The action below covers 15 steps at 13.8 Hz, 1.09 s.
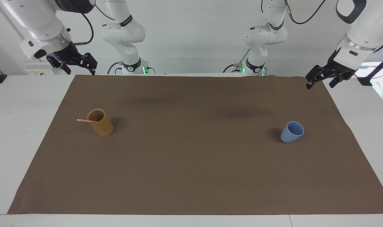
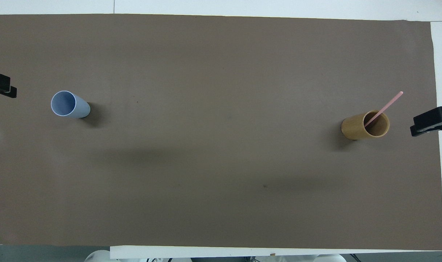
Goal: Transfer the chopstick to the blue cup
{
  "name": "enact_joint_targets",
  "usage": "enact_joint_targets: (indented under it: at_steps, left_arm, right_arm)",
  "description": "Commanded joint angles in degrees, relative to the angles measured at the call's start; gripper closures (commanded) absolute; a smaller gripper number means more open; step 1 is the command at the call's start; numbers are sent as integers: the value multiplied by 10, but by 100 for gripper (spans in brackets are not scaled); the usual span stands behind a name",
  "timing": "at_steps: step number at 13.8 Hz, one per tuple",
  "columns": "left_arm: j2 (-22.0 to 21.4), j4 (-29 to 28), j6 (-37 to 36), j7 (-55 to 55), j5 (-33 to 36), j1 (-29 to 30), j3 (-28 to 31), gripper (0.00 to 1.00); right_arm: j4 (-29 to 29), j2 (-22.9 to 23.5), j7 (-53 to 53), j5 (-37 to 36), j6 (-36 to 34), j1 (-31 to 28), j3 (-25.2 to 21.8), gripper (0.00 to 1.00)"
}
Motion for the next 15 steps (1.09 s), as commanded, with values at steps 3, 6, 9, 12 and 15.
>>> enact_joint_targets:
  at_steps: [3, 6, 9, 12, 15]
  left_arm:
    - [-10, -47, 52, 6, -6, 9, 4, 0]
    - [-47, -228, 258, -39, -6, 22, 4, 0]
    - [-1, -273, 352, -44, -6, 43, 4, 0]
    - [8, -343, 422, -42, -6, 43, 4, 0]
    - [22, -358, 436, -62, -6, 44, 4, 100]
  right_arm:
    - [-17, -15, -10, -3, 4, -1, -1, 0]
    - [-17, -15, -11, -3, 4, -1, -1, 0]
    - [-17, -15, -10, -3, 4, -1, -1, 0]
    - [-17, -15, -11, -3, 4, 0, -1, 0]
    - [-15, -13, -9, -3, 14, -4, -1, 0]
